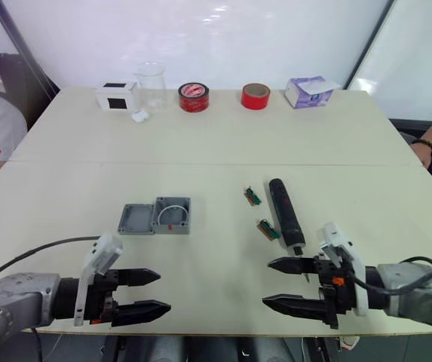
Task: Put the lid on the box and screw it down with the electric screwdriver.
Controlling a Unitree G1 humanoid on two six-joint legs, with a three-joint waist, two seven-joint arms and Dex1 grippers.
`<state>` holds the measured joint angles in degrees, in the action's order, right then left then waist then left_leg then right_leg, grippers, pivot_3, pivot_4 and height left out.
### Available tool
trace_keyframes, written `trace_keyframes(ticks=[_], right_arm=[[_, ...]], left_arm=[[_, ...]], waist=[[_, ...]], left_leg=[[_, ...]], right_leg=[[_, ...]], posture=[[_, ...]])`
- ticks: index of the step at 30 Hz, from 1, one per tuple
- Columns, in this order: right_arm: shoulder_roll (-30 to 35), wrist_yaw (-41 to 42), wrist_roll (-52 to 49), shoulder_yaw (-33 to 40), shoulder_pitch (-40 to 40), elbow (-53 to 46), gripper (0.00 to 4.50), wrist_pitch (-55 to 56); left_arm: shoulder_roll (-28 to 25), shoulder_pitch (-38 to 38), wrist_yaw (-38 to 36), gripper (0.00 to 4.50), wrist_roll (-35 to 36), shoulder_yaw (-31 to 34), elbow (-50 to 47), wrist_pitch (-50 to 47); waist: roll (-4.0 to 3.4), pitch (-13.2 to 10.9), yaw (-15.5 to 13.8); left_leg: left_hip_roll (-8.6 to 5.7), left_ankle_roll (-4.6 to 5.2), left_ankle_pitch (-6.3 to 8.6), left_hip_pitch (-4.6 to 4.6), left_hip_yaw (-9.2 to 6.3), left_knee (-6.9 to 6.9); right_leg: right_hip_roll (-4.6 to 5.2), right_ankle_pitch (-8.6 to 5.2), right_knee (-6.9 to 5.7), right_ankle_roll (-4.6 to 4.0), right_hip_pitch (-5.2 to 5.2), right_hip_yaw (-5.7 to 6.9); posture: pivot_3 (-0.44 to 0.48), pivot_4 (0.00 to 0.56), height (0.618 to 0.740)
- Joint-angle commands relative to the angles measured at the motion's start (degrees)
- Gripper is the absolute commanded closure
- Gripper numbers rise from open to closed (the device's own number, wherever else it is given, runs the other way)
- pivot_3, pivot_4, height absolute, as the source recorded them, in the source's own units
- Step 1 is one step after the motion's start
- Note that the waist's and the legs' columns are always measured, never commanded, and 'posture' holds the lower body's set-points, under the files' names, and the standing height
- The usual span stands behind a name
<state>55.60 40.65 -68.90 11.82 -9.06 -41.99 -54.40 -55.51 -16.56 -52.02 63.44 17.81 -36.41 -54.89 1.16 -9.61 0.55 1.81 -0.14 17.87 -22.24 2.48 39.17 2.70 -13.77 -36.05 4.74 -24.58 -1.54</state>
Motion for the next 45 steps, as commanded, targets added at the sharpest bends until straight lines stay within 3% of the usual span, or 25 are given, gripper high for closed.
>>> trace_keyframes(ticks=[1, 23, 26, 29, 33, 36, 38, 41, 45], right_arm=[[-0.2, 0.6, -1.01, 1.13, -0.63, -1.41, 0.0, 0.72], [-1.07, 0.77, -1.76, 4.04, -1.91, -0.41, 0.0, 2.71], [-0.67, -2.77, -3.57, 3.8, 0.82, 0.49, 0.0, 1.03], [-1.13, -12.58, -9.04, 0.02, 7.95, 2.8, 0.0, -3.09], [-5.37, -17.24, -9.04, -0.9, 13.24, 1.84, 0.0, 0.03], [-6.49, -17.04, -6.68, -1.43, 15.24, 1.22, 0.0, 1.52], [-5.36, -15.6, -3.09, -3.26, 16.68, -0.09, 0.0, 1.85], [-3.82, -13.4, 2.89, -7.25, 17.64, -2.09, 0.0, 2.24], [-3.51, -10.25, 11.25, -13.01, 17.7, -3.14, 0.0, 4.25]], left_arm=[[0.17, 0.42, 0.11, 0.02, 1.71, 1.07, -0.48, -0.36], [-0.24, 0.52, 0.23, 0.02, 2.08, 1.98, 0.57, -0.03], [-0.04, 1.33, 1.95, 0.02, -0.11, 1.92, 1.12, 0.67], [-0.83, 3.27, 3.37, 0.02, -1.85, 2.25, 2.32, 0.65], [-5.85, 11.46, 2.43, 0.02, -2.28, 2.16, 5.94, -1.55], [-10.92, 21.94, -0.25, 0.02, -5.9, -1.72, 9.66, -0.86], [-14.87, 32.06, -4.53, 0.02, -10.64, -8.58, 11.35, 0.29], [-17.18, 41.51, -11.22, 0.02, -19.76, -18.35, 13.22, 5.39], [-13.19, 54.65, -20.6, 0.02, -35.82, -33.17, 19.08, 16.69]], waist=[[0.0, 0.0, 0.02], [0.0, 0.0, 0.0], [0.0, 0.0, 0.02], [0.0, 0.0, 0.21], [0.02, -0.02, -0.21], [0.02, -0.02, -0.46], [0.03, -0.03, -0.62], [-0.01, -0.01, -0.8], [0.01, -0.02, -1.14]], left_leg=[[0.0, 0.0, 0.0, 0.0, 0.0, 0.0], [0.0, 0.0, 0.0, 0.0, 0.01, 0.0], [0.0, 0.0, 0.0, 0.0, 0.0, 0.0], [0.0, 0.0, 0.0, 0.03, 0.03, 0.0], [-0.02, 0.0, 0.0, -0.01, -0.06, 0.0], [-0.06, 0.0, 0.0, -0.03, -0.05, 0.01], [-0.12, 0.0, 0.0, -0.03, 0.02, 0.01], [-0.19, 0.0, 0.0, -0.05, 0.21, 0.01], [-0.23, 0.0, 0.0, -0.07, 0.26, -0.02]], right_leg=[[0.0, 0.0, 0.0, 0.0, 0.0, 0.0], [-0.01, 0.0, -0.01, 0.0, 0.0, 0.0], [-0.02, 0.0, -0.02, 0.0, 0.0, 0.0], [-0.01, 0.01, -0.03, -0.01, 0.0, -0.01], [-0.09, 0.01, -0.04, -0.02, -0.02, 0.05], [-0.1, 0.01, -0.05, -0.02, -0.02, 0.05], [-0.06, 0.02, -0.03, -0.01, -0.02, 0.02], [-0.04, 0.02, 0.02, 0.0, -0.01, -0.01], [-0.11, 0.02, 0.01, 0.0, -0.05, 0.0]], posture=[[0.0, 0.15, 0.74], [0.0, 0.15, 0.74], [0.0, 0.15, 0.74], [0.0, 0.15, 0.74], [0.0, 0.15, 0.74], [0.0, 0.15, 0.74], [0.0, 0.15, 0.74], [0.0, 0.15, 0.74], [0.0, 0.15, 0.74]])
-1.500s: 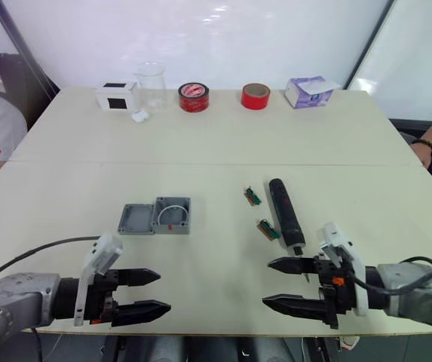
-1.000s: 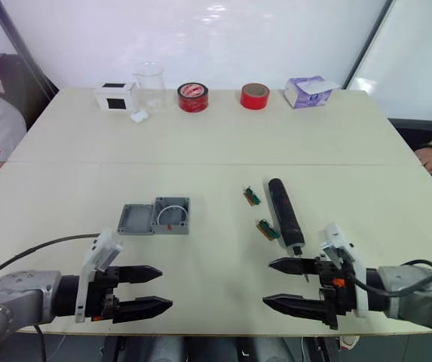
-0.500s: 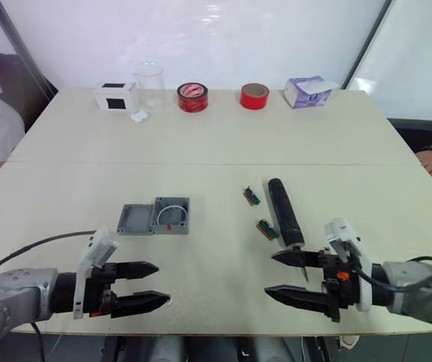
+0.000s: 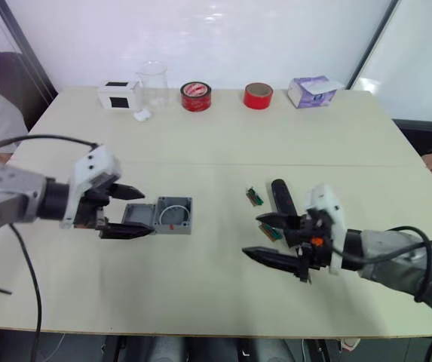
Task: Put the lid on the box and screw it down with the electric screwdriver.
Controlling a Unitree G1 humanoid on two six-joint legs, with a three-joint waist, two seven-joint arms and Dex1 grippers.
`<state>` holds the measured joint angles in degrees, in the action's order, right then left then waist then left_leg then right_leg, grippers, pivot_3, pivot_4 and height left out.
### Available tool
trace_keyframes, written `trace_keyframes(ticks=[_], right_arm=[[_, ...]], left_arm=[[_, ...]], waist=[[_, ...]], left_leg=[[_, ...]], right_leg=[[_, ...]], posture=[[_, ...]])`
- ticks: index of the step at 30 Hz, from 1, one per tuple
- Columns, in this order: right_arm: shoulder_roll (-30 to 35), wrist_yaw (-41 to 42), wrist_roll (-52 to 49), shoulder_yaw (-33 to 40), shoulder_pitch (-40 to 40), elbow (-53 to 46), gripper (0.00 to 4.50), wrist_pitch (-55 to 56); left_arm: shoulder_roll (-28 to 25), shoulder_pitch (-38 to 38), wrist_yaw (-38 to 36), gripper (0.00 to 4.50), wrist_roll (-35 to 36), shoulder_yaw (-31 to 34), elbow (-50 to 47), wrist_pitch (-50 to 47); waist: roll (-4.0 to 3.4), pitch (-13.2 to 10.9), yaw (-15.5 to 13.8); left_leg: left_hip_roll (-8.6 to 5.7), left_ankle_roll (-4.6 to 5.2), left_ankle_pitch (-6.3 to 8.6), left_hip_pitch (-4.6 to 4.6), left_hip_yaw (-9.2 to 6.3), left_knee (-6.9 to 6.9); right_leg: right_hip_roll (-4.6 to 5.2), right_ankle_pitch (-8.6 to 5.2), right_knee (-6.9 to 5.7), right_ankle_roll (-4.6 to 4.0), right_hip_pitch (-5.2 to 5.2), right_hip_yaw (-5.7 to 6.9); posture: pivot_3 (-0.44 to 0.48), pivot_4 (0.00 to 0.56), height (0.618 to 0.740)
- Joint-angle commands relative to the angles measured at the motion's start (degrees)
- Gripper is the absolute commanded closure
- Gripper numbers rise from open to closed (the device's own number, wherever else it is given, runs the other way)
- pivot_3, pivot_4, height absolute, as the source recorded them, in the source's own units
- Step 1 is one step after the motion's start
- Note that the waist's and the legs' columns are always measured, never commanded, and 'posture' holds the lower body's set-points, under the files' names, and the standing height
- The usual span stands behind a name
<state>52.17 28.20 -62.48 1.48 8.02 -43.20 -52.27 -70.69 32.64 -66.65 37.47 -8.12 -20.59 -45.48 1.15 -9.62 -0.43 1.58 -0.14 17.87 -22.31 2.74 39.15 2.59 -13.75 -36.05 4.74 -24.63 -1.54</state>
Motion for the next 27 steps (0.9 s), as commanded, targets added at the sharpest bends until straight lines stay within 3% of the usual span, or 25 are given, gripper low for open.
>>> trace_keyframes(ticks=[1, 6, 19, 22, 27], right_arm=[[-0.28, 2.69, 6.13, -3.46, 0.7, -1.87, 0.0, 2.6], [-3.78, 2.15, 12.45, -6.99, 2.07, -0.56, 0.0, 4.4], [-11.56, -0.95, 17.98, -8.79, 1.71, -1.12, 0.0, 3.85], [-12.13, -1.59, 17.96, -8.5, 1.77, -1.51, 0.0, 3.27], [-12.99, -2.68, 17.53, -7.72, 2.37, -2.01, 0.0, 1.8]], left_arm=[[3.05, 7.16, -7.52, 0.02, -11.96, -9.17, 4.47, 8.76], [8.65, 10.74, -12.49, 0.02, -21.52, -16.26, 9.9, 15.98], [16.99, 10.7, -15.85, 0.02, -31.35, -20.06, 15.54, 20.41], [19.25, 10.95, -15.78, 0.77, -32.97, -20.24, 17.01, 21.65], [21.95, 11.25, -16.16, 2.85, -35.57, -20.51, 19.83, 23.7]], waist=[[0.01, -0.01, -0.19], [0.03, -0.01, -0.06], [0.04, -0.01, -0.16], [0.04, -0.01, -0.19], [0.04, -0.01, -0.17]], left_leg=[[0.01, 0.0, 0.0, -0.03, -0.02, 0.0], [0.02, 0.01, 0.0, -0.06, 0.0, 0.07], [0.03, 0.01, -0.01, -0.09, -0.04, 0.1], [0.03, 0.01, -0.01, -0.09, -0.05, 0.1], [0.03, 0.01, -0.01, -0.09, -0.06, 0.1]], right_leg=[[-0.03, 0.0, 0.0, 0.0, -0.02, 0.0], [-0.03, 0.0, -0.03, 0.0, -0.04, -0.04], [-0.03, 0.02, -0.07, 0.05, -0.05, -0.02], [-0.03, 0.02, -0.08, 0.06, -0.05, -0.02], [-0.02, 0.1, -0.08, 0.18, -0.05, -0.02]], posture=[[0.0, 0.15, 0.74], [0.0, 0.15, 0.74], [0.0, 0.15, 0.74], [0.0, 0.15, 0.74], [0.0, 0.15, 0.74]])
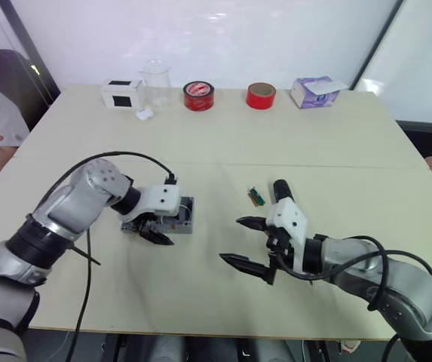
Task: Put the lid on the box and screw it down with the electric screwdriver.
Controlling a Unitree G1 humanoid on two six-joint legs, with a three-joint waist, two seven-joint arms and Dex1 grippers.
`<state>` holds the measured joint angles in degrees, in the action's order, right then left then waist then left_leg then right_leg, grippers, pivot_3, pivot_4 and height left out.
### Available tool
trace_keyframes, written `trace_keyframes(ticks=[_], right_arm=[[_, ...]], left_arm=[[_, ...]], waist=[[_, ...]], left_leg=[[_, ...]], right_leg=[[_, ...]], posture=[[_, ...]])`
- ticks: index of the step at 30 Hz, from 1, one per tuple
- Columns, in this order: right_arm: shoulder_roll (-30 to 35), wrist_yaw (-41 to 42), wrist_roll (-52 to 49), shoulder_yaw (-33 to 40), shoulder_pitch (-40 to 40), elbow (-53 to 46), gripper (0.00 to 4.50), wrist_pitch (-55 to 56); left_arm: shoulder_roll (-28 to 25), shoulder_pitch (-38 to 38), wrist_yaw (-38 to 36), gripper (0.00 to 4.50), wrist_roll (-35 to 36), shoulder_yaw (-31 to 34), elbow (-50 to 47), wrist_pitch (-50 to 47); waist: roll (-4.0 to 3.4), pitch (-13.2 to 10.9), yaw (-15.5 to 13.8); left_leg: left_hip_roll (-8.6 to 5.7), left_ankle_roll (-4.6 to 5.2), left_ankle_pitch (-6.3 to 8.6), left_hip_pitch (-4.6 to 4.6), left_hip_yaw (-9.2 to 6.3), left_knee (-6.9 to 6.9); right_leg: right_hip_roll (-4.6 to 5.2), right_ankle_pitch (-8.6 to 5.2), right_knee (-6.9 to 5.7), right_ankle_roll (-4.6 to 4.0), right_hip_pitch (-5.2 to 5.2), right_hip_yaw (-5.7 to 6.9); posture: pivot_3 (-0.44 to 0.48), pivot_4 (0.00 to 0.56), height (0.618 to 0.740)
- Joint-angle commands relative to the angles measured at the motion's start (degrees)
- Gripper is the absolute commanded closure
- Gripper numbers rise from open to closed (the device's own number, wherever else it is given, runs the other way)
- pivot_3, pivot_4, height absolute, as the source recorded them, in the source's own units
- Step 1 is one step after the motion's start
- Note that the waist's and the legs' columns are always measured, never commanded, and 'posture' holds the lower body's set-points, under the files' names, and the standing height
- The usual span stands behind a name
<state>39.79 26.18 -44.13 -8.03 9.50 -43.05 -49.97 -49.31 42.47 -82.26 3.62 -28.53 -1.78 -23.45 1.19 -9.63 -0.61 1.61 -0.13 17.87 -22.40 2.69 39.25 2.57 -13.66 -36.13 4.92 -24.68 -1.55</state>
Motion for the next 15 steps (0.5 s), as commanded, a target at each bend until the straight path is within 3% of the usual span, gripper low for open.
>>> trace_keyframes(ticks=[1, 3, 4, 15], right_arm=[[-0.73, -0.84, -0.9, 1.93, 0.96, -2.23, 0.0, -0.76], [-0.87, -1.14, -1.02, 2.36, 0.96, -2.33, 0.0, -1.18], [-0.87, -1.15, -0.95, 2.53, 0.89, -2.24, 0.0, -1.21], [0.61, 0.17, -1.76, 5.39, -1.83, -2.72, 0.0, -1.99]], left_arm=[[0.89, 1.45, -0.73, 3.27, -2.42, -0.26, 1.71, 2.37], [1.54, 1.45, -0.89, 4.25, -3.69, -0.52, 3.33, 4.0], [1.88, 1.48, -1.0, 4.44, -4.05, -0.53, 4.01, 4.49], [5.07, 4.15, -4.31, 4.44, -3.9, 1.17, 9.11, 11.69]], waist=[[0.0, 0.0, 0.01], [0.0, 0.0, 0.08], [0.0, 0.0, 0.05], [-0.01, 0.01, -0.19]], left_leg=[[0.0, 0.0, 0.0, 0.0, 0.0, 0.0], [0.0, 0.0, 0.0, 0.0, -0.01, 0.0], [0.0, 0.0, 0.0, 0.0, -0.01, 0.0], [0.0, 0.0, 0.0, 0.0, -0.04, 0.02]], right_leg=[[0.0, 0.0, -0.01, 0.0, 0.0, 0.0], [-0.01, 0.0, -0.01, 0.0, 0.0, 0.01], [-0.01, 0.0, -0.01, 0.0, 0.0, 0.01], [0.01, 0.01, -0.02, 0.02, 0.03, 0.03]], posture=[[0.0, 0.15, 0.74], [0.0, 0.15, 0.74], [0.0, 0.15, 0.74], [0.0, 0.15, 0.74]])
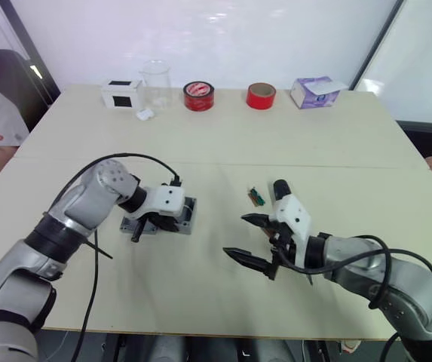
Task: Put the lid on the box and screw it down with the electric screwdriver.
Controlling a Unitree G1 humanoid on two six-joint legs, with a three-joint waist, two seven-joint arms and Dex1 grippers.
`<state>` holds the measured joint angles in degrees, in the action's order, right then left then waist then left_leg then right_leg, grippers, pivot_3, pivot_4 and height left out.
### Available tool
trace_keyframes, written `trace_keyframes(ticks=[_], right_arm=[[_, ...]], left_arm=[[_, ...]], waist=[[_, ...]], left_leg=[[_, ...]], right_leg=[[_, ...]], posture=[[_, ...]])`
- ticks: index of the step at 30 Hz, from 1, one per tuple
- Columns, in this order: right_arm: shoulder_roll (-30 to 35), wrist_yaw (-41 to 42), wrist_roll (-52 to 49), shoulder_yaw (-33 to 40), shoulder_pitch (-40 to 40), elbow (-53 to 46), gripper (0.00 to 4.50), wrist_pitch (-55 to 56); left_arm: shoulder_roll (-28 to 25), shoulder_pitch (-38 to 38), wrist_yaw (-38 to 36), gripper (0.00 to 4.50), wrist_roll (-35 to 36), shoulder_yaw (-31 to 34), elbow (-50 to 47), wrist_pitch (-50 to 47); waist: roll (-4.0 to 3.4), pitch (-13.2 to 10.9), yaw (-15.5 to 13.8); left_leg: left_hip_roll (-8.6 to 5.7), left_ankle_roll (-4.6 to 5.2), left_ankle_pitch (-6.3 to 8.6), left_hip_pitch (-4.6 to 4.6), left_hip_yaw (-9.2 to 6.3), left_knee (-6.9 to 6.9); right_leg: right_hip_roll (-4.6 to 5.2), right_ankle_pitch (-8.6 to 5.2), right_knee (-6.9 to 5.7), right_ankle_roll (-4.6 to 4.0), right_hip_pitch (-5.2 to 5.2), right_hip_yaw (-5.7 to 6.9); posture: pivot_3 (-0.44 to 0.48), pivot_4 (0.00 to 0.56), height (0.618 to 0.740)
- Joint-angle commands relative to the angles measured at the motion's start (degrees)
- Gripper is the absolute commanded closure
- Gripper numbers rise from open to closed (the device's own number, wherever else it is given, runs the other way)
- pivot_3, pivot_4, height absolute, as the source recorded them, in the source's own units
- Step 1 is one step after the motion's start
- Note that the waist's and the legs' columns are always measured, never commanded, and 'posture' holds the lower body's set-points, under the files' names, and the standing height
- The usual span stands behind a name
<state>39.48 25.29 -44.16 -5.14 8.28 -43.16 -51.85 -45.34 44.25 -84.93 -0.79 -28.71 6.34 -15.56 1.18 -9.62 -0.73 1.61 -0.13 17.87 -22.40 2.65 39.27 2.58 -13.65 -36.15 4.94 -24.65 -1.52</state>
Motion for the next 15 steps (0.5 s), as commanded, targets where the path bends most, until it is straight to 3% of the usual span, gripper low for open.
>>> trace_keyframes(ticks=[1, 5, 9, 15], right_arm=[[1.7, 1.71, -2.55, 3.47, -1.27, -3.03, 0.0, -0.57], [4.53, 3.85, -5.02, 6.03, -3.11, -4.08, 0.0, -1.84], [5.58, 3.79, -5.61, 6.87, -3.45, -4.48, 0.0, -2.27], [4.41, 0.74, -6.38, 8.14, -4.71, -6.42, 0.0, -2.88]], left_arm=[[1.75, 3.69, -2.78, 4.44, 1.19, 1.77, 2.11, 6.11], [3.33, 8.53, -6.85, 4.44, 3.93, 0.58, 6.94, 15.05], [1.82, 13.49, -7.57, 4.44, 9.58, -8.95, 11.77, 23.85], [4.11, 18.18, -7.57, 4.44, 14.24, -19.35, 18.54, 32.05]], waist=[[0.0, 0.0, -0.12], [0.01, 0.0, 0.01], [0.0, 0.01, 0.21], [0.0, 0.01, 0.25]], left_leg=[[-0.01, 0.0, 0.0, -0.01, 0.0, 0.01], [-0.02, 0.0, 0.0, -0.05, 0.0, 0.05], [-0.02, 0.0, 0.0, -0.02, -0.02, 0.04], [0.0, 0.01, 0.0, -0.01, -0.06, 0.04]], right_leg=[[0.02, 0.0, 0.0, 0.0, 0.0, 0.0], [0.04, 0.0, 0.02, 0.0, 0.0, 0.01], [0.01, 0.01, 0.0, 0.0, 0.01, 0.01], [-0.02, 0.02, -0.04, 0.03, 0.01, 0.01]], posture=[[0.0, 0.15, 0.74], [0.0, 0.15, 0.74], [0.0, 0.15, 0.74], [0.0, 0.15, 0.74]])
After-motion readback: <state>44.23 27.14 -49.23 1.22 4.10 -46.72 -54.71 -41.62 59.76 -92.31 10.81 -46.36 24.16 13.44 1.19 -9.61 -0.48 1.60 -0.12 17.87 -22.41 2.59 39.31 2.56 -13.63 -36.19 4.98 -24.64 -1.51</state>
